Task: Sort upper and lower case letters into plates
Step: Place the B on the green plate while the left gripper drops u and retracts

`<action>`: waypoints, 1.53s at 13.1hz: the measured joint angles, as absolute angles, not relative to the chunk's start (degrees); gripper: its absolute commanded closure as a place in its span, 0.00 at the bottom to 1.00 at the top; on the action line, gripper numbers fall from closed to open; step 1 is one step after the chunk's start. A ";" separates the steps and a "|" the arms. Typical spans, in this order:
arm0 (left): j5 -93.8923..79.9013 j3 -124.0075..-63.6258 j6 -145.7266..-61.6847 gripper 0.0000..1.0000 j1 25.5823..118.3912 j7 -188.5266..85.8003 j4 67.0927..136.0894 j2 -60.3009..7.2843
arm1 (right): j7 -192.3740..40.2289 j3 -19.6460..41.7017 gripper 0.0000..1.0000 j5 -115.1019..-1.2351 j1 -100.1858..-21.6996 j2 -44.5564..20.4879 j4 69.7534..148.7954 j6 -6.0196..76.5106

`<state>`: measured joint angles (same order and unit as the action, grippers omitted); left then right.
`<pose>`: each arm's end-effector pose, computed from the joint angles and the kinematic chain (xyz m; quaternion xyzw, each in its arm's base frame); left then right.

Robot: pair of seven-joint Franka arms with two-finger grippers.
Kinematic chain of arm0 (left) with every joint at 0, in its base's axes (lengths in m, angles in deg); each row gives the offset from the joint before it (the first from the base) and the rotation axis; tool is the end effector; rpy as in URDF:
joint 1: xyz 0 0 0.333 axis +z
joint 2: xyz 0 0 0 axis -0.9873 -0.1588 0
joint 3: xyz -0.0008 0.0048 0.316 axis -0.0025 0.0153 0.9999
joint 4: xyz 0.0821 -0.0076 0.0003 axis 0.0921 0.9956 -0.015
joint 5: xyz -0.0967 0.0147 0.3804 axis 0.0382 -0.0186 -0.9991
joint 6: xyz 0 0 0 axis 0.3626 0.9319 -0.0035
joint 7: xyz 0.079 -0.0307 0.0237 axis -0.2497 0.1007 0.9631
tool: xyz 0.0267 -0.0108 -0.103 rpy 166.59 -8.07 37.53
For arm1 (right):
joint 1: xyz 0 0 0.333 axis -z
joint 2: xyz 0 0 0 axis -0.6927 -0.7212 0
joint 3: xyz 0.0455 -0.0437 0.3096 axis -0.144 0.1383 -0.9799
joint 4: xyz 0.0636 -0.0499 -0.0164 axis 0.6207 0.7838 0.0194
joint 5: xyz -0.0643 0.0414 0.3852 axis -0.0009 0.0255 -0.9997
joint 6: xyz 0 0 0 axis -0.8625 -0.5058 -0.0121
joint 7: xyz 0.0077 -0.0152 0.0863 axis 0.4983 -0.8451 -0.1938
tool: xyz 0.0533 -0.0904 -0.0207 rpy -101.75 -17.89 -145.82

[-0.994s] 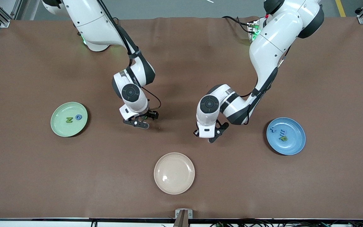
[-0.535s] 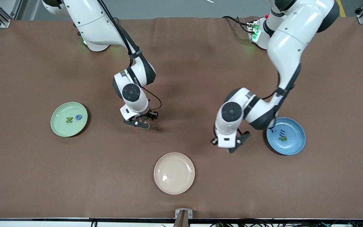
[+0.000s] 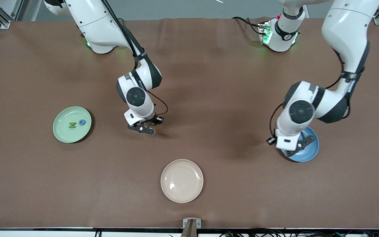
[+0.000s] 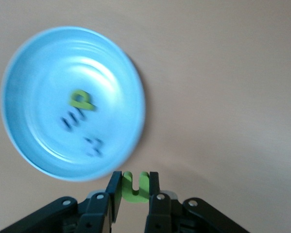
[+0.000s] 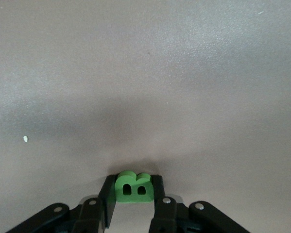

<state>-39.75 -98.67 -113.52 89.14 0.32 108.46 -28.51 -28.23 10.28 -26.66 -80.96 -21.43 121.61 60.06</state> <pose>0.6167 -0.1336 0.2715 -0.9625 -0.2600 -0.0122 0.0761 0.5177 0.3304 0.1794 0.9920 -0.1219 -0.0295 0.0144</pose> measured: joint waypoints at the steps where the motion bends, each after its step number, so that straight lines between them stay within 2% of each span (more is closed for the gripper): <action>1: -39.75 -98.68 -115.04 0.79 91.66 -2.76 110.38 -28.00 | -28.21 10.32 0.81 -26.66 -80.96 -21.39 121.41 59.31; 2: -39.75 -98.68 -116.55 0.55 94.04 -5.53 111.77 -27.91 | -28.21 10.48 0.81 -26.66 -80.95 -21.03 120.77 56.92; 3: -39.75 -98.68 -117.79 0.10 96.21 -7.95 112.76 -27.97 | -28.21 10.84 0.81 -26.64 -80.79 -19.91 119.73 52.77; 4: -39.75 -98.66 -118.53 0.00 97.94 -9.74 113.30 -28.03 | -28.22 11.27 0.81 -26.60 -80.15 -17.86 118.57 47.89; 8: -39.76 -99.38 -119.32 0.00 98.85 -11.64 112.47 -26.74 | -41.42 11.94 0.81 -26.14 -70.73 -5.85 117.76 32.42; 11: -39.75 -100.51 -116.41 0.00 98.67 -15.93 110.96 -20.75 | -61.59 12.23 0.81 -25.63 -58.12 -2.94 119.28 29.08; 15: -35.54 -102.33 -101.20 0.00 98.64 -27.25 104.13 -13.09 | -81.41 12.25 0.81 -25.45 -45.60 -4.11 125.00 36.48; 18: -33.50 -102.45 -87.23 0.00 98.73 -35.69 94.27 -11.63 | -88.56 12.20 0.81 -25.43 -40.90 -4.58 130.61 45.12; 20: -32.72 -102.45 -81.50 0.00 98.76 -39.06 89.05 -11.39 | -89.77 12.16 0.81 -25.43 -39.89 -4.93 134.71 51.71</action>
